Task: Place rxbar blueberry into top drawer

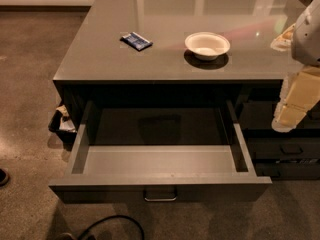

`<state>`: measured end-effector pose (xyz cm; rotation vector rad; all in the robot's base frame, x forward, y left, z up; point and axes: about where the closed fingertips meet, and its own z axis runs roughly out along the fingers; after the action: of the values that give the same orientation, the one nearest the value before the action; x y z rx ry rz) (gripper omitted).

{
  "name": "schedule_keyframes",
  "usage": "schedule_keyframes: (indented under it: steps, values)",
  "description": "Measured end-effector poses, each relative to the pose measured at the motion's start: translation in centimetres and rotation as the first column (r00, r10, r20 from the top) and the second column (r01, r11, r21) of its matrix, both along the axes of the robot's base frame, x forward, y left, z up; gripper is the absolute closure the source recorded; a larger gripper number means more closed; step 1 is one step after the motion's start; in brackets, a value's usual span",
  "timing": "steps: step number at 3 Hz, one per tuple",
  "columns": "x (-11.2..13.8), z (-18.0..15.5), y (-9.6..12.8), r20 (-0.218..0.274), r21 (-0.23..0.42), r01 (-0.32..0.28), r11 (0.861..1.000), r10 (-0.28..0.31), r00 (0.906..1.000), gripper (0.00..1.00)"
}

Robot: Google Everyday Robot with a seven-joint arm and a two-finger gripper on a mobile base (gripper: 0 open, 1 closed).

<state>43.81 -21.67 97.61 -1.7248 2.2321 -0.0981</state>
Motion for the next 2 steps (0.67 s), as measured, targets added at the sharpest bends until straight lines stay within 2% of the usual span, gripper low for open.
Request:
schedule_keyframes:
  steps: [1, 2]
  values:
    - [0.0, 0.0, 0.0, 0.000, 0.000, 0.000, 1.000, 0.000, 1.0000, 0.00]
    - [1.5, -0.7, 1.6, 0.015, 0.021, 0.029, 0.999, -0.029, 0.9995, 0.00]
